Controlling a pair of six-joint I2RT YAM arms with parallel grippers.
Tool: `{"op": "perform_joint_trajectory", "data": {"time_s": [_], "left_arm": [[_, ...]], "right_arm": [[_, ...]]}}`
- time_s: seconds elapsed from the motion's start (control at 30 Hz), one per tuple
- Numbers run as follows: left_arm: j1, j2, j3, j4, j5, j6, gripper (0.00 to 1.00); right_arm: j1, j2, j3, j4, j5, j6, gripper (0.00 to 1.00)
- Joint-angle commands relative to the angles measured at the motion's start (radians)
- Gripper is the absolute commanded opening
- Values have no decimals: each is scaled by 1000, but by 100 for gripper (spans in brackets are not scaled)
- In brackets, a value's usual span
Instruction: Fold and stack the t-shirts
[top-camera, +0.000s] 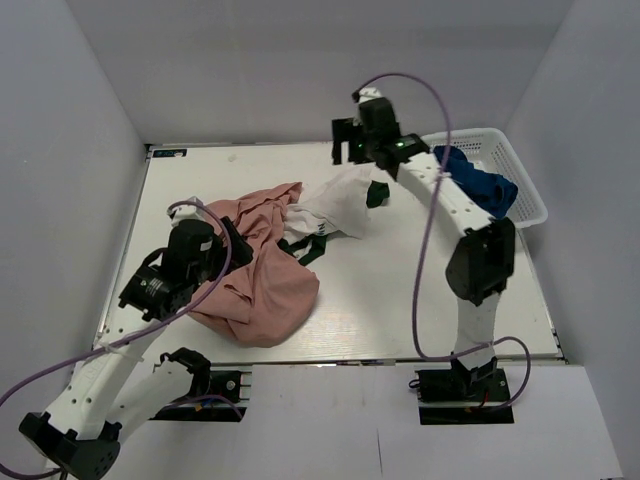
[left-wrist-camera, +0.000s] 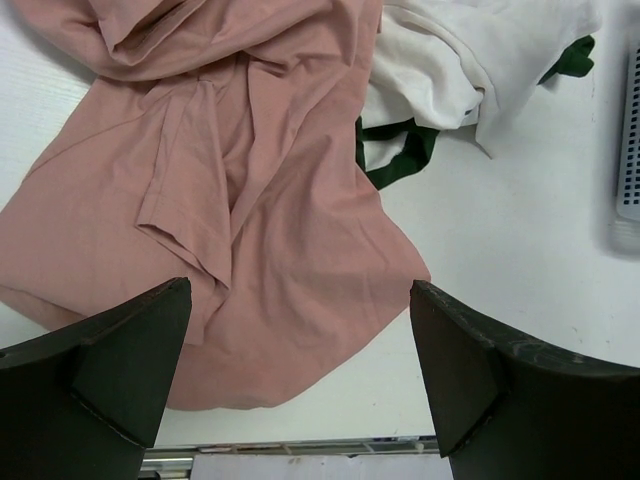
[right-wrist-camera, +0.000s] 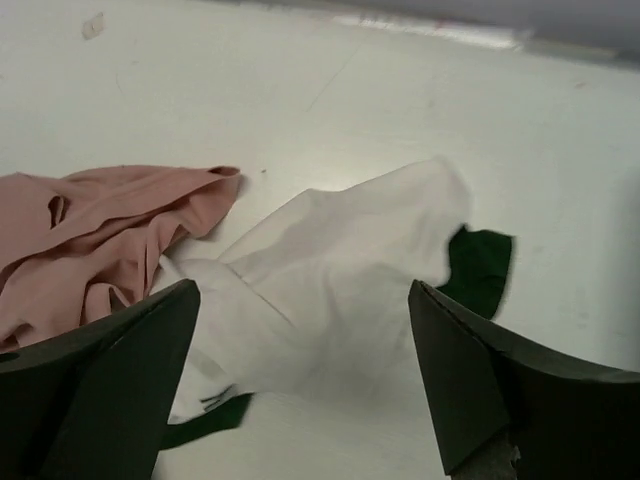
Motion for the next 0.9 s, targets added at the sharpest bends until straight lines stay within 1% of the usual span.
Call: {"op": "perform_joint_trajectory", "data": {"time_s": [0.0, 0.03, 0.07, 0.13, 0.17, 0.23, 0.4, 0.47, 0.5, 0.6, 0.63, 0.67, 0.7, 0.77, 0.8, 0.83, 0.87], "left_arm": [[-3, -39, 13, -33, -2, -16, 100], [-3, -50, 13, -46, -2, -16, 100], [-3, -62, 13, -46, -2, -16, 100], [-3, -73, 13, -69, -2, -16, 100], [-3, -73, 13, -69, -2, -16, 100], [-3, -84, 13, -99, -13, -25, 100], [-3, -117, 22, -112, -22, -25, 100], [-3, -117, 22, -112, -22, -25, 100], [-3, -117, 13, -112, -22, -25, 100], [-3, -117, 13, -112, -22, -25, 100], [-3, -117, 13, -112, -22, -25, 100], [-3, -117, 13, -112, -22, -25, 100], [-3, -117, 13, -112, -22, -25, 100], [-3, -117, 13, -112, -22, -25, 100], [-3, -117, 13, -112, -22, -25, 100], [-3, -127, 13, -112, -22, -25, 100], [-3, -127, 13, -112, -22, -25, 100]], "right_arm": [[45, 115, 73, -92, 104, 185, 90], [53, 165, 118, -106, 144, 222, 90], [68, 216, 144, -121, 150, 254, 90], [86, 289, 195, -150, 129, 283, 90], [94, 352, 221, -150, 119, 290, 90], [109, 386, 253, -207, 103, 322, 90], [139, 400, 119, -244, 167, 348, 90], [164, 397, 74, -261, 193, 340, 89], [171, 403, 18, -265, 207, 320, 89], [194, 423, -49, -267, 224, 311, 73], [197, 423, -55, -268, 228, 313, 43], [194, 420, -60, -267, 236, 313, 26], [197, 411, -57, -265, 250, 320, 0], [194, 374, -58, -227, 286, 294, 0], [192, 313, -52, -210, 303, 271, 0], [180, 287, -49, -195, 302, 259, 0], [177, 232, -52, -139, 300, 241, 0]]}}
